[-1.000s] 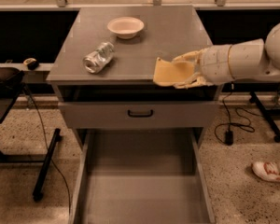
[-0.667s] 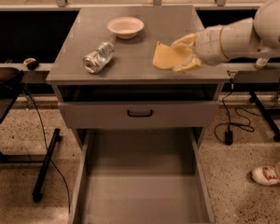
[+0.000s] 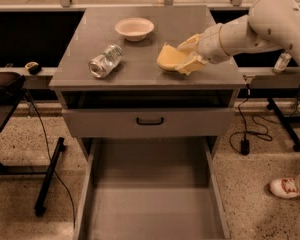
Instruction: Pick sponge from middle drawer and place on counter
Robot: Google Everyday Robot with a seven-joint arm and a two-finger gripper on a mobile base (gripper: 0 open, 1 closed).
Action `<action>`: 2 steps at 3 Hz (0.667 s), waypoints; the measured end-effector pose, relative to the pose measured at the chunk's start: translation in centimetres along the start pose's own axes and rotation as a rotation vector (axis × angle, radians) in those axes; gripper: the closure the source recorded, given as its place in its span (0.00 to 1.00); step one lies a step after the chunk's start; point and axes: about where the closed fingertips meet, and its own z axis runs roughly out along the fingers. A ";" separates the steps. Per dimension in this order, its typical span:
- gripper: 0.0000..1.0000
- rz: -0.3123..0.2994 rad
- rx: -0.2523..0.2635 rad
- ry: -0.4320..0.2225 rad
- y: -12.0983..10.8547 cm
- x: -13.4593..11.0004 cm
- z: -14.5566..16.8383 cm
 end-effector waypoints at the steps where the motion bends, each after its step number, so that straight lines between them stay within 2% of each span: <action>1: 0.61 0.139 -0.121 -0.051 1.5 1.5 2.9; 2: 0.30 0.164 -0.152 -0.068 1.9 1.4 3.0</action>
Offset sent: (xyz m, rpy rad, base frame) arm -0.0251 0.0253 -0.0772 0.2975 0.4364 0.1527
